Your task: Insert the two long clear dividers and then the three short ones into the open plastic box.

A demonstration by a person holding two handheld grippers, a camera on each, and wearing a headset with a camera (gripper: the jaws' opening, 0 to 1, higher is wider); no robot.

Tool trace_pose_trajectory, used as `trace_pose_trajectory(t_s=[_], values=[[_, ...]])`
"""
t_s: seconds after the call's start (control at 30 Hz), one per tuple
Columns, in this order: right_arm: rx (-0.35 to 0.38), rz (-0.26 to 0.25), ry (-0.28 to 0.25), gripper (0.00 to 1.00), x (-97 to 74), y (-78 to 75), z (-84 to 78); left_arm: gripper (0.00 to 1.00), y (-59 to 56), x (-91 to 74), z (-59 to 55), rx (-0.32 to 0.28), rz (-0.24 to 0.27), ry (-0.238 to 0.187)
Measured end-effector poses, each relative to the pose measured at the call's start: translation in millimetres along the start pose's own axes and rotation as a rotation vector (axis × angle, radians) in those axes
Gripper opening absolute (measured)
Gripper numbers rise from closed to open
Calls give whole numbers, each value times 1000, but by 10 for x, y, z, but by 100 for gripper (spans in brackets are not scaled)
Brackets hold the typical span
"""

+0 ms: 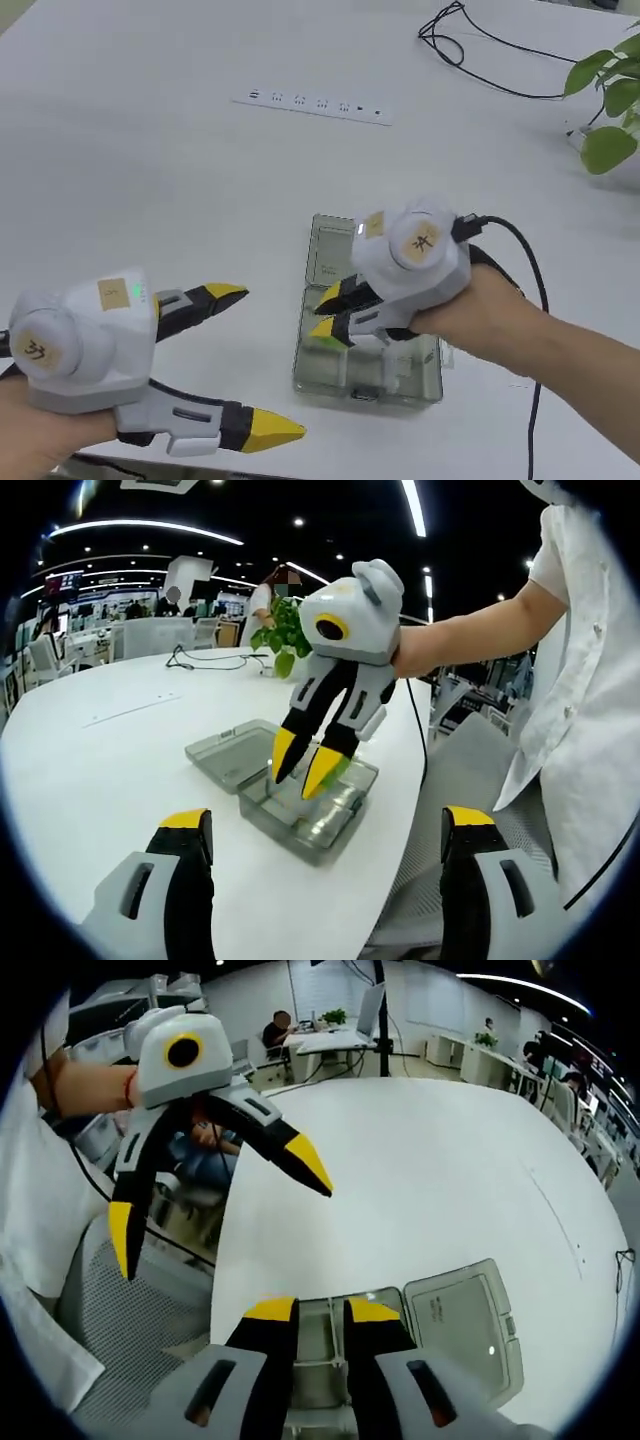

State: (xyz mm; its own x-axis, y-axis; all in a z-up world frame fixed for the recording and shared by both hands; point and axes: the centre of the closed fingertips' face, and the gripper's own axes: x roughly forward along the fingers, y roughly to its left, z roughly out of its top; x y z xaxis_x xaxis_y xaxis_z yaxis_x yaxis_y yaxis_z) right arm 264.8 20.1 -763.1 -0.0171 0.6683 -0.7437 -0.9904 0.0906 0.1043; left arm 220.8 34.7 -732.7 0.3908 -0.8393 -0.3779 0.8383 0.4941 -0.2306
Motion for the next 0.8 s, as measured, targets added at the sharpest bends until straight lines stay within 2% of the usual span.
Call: trace_pose_trajectory(t_s=[0.17, 0.37, 0.6, 0.8], values=[[57, -5, -112, 23, -253, 31, 170, 97, -16, -35, 14, -1, 8, 4], [122, -9, -209, 32, -606, 42, 238, 98, -15, -46, 24, -2, 19, 7], [138, -27, -244, 41, -980, 63, 112, 98, -63, -40, 30, -4, 22, 20], [139, -54, -219, 47, -1215, 16, -217, 99, -81, -51, 50, -1, 32, 22]])
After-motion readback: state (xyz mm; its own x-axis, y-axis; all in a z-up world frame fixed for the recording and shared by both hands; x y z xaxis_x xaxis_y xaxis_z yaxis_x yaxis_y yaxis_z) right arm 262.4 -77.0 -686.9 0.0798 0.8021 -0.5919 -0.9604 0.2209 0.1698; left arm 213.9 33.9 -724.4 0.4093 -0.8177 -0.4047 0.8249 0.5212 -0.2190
